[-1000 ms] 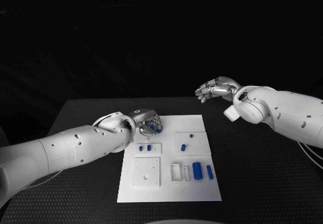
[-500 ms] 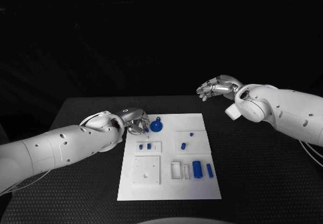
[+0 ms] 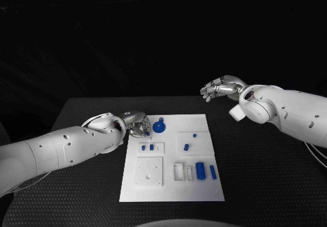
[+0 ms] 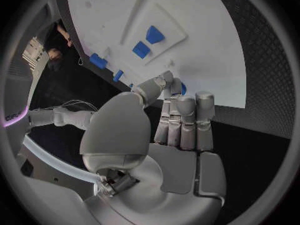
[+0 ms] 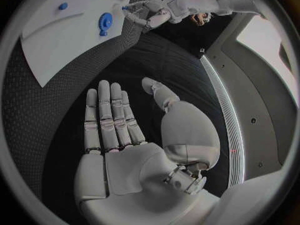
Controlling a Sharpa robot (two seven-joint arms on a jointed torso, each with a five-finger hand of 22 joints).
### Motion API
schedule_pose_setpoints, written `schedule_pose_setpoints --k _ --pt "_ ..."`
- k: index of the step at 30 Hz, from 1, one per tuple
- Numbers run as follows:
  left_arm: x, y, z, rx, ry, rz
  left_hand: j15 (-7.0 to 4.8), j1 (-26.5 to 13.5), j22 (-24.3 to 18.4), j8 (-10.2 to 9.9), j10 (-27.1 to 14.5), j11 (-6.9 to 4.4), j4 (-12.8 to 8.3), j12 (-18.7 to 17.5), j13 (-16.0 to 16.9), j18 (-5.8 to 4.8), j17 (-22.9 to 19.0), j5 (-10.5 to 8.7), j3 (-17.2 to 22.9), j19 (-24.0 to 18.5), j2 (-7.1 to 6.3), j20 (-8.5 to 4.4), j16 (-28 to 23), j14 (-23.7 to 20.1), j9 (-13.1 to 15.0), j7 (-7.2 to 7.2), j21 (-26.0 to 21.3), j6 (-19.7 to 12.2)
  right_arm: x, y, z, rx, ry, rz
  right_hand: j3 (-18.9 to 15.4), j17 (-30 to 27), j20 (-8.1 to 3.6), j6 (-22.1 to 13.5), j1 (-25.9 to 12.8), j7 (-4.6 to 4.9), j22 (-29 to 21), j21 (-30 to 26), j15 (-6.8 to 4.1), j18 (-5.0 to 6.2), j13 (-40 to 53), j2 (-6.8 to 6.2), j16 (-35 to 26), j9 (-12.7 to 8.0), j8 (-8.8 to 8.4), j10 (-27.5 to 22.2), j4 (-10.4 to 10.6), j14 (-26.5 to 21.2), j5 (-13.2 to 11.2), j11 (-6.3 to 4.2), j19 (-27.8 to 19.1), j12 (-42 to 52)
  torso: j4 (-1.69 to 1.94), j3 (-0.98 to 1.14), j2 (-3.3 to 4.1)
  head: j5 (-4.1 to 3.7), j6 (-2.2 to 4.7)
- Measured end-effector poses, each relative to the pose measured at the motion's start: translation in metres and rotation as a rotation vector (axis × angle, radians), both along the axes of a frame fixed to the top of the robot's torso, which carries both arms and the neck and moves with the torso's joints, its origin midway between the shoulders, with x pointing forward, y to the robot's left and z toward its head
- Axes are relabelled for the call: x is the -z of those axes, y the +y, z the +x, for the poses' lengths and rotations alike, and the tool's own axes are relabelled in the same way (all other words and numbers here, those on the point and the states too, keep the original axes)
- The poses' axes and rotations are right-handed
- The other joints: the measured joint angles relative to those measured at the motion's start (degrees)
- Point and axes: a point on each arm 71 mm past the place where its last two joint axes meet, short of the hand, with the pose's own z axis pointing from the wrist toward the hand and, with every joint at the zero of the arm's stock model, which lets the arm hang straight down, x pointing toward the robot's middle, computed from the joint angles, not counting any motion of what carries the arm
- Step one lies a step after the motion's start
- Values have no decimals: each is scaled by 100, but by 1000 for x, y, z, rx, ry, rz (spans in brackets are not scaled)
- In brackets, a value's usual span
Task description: Assemble the parts on the task board
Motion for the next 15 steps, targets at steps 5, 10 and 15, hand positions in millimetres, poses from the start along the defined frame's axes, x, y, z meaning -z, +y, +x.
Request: schedule_pose_setpoints --k 5,10,15 --pt "3 1 0 1 11 12 0 0 0 -1 2 1 -1 0 0 1 -5 0 -1 0 0 1 0 0 1 -5 0 -5 0 0 0 0 0 0 0 0 0 0 0 0 0 0 0 0 0 0 0 0 0 0 0 0 0 0 0 0 -7 3 1 9 -11" --pt "4 1 0 2 19 19 0 0 0 -4 3 1 9 0 1 1 -5 -1 9 0 -1 1 0 0 1 -6 0 -6 0 0 0 0 0 0 0 0 0 0 0 0 -1 0 0 0 0 0 0 0 0 0 0 0 0 0 0 0 -12 7 3 9 -13" --pt "5 1 -1 6 27 24 -20 0 0 -6 3 1 10 0 1 2 -5 -1 10 8 -2 10 0 21 1 -7 0 -8 0 0 0 0 0 0 0 0 0 0 0 0 -1 11 0 0 0 0 0 0 0 0 0 0 0 0 0 0 -10 9 3 0 -20"
